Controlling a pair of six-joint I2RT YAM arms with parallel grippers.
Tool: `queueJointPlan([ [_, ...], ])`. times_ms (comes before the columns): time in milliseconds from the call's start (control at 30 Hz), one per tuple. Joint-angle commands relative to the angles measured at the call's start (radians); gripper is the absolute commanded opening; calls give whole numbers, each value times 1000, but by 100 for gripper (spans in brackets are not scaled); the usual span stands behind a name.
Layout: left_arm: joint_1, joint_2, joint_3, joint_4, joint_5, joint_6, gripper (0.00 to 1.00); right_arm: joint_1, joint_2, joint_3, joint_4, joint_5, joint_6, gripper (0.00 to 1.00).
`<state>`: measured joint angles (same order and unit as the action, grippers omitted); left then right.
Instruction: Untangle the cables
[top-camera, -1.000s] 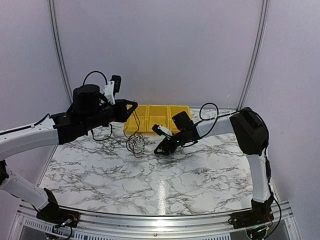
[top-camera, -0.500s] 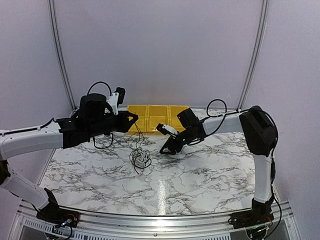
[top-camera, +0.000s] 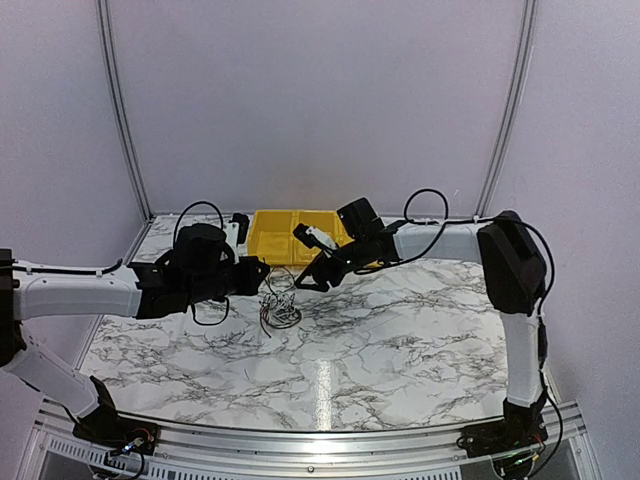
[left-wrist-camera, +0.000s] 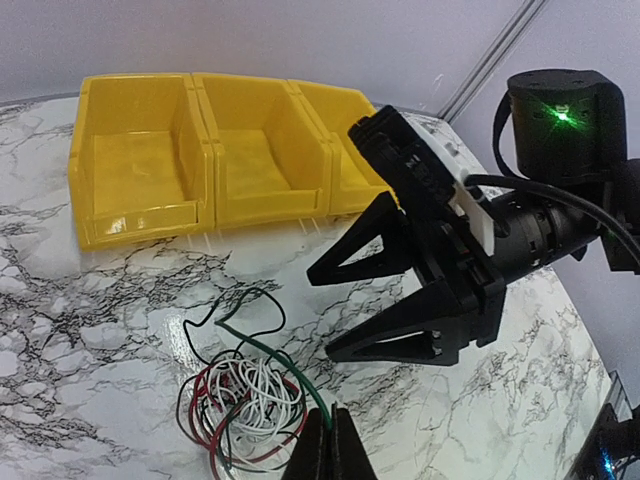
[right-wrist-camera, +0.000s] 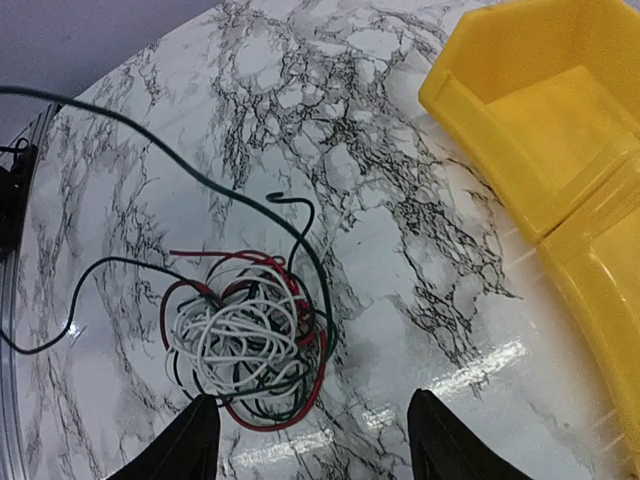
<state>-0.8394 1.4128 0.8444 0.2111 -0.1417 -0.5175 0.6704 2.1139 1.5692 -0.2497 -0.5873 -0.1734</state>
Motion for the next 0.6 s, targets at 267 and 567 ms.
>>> queueJointPlan([
  [267, -1, -48, -56, 109, -34, -38, 0, 76, 202, 223, 6, 37, 219, 69],
  [567, -1, -102, -68, 109, -51, -29, 0, 93, 311, 258, 32, 42, 298, 59],
])
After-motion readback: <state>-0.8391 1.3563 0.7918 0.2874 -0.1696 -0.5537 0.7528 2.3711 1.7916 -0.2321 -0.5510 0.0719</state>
